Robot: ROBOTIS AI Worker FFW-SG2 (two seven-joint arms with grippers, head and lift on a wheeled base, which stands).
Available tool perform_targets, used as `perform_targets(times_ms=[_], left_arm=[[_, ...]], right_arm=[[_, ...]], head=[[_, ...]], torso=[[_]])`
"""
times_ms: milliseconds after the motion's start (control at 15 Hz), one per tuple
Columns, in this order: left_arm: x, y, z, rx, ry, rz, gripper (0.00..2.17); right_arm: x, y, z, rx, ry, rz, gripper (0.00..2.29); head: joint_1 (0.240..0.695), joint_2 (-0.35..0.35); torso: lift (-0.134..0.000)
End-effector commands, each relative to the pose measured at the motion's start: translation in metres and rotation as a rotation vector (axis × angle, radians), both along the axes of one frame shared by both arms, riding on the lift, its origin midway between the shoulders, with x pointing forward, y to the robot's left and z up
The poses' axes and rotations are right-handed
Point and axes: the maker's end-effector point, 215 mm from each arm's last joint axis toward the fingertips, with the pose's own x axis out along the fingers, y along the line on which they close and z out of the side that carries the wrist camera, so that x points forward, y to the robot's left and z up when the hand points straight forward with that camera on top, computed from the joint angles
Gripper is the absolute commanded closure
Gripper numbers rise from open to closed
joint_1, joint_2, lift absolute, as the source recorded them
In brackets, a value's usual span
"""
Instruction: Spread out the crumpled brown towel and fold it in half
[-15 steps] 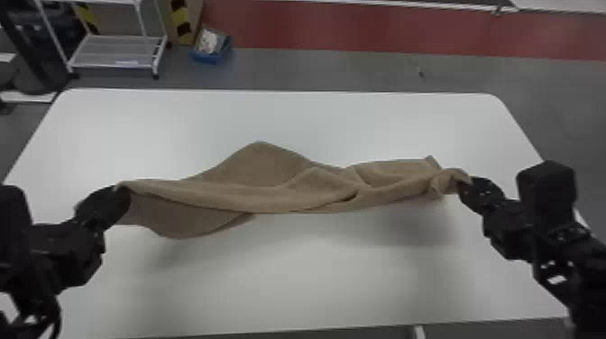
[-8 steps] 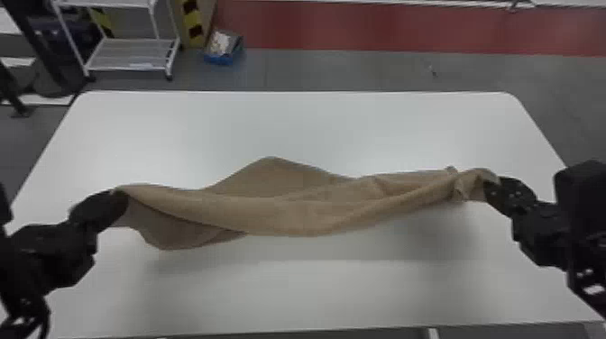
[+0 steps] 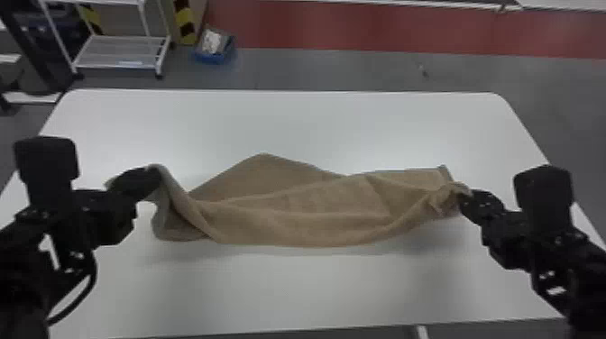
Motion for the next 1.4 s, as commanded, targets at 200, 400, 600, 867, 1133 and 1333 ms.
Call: perform_targets(times_ms=[200,400,600,867,1133,1333], left_arm=[[0.016,0.029,0.007,-0.008,0.02,0.069,1.21],[0.027,0.035,-0.002,-0.017,0.036,0.095,1.21],[0.042,0.024,-0.007,-0.028,0.049,0.078,1.21],[0.043,0.03,-0.031,-0.012,0.096,0.103,0.0],[0.021,0.047,-0.035,0.007,0.106,0.127,0.02],[0.006,0.064,-0.034,0.019,0.109,0.158,0.02]], right_arm=[[0.0,-0.038,-0.014,0.088,0.055,-0.16,1.65],[0.005,-0.048,-0.021,0.138,0.097,-0.225,1.65],[0.014,-0.035,-0.021,0.224,0.118,-0.238,1.65],[0.024,-0.029,-0.021,0.249,0.139,-0.247,1.65],[0.027,-0.022,-0.024,0.257,0.152,-0.238,1.64],[0.023,-0.022,-0.029,0.252,0.155,-0.24,0.08]], head=[[0.695,-0.09],[0.695,-0.095],[0.695,-0.095],[0.695,-0.086],[0.695,-0.074],[0.695,-0.047]], torso=[[-0.125],[-0.125],[-0.125],[-0.125],[-0.125],[-0.125]])
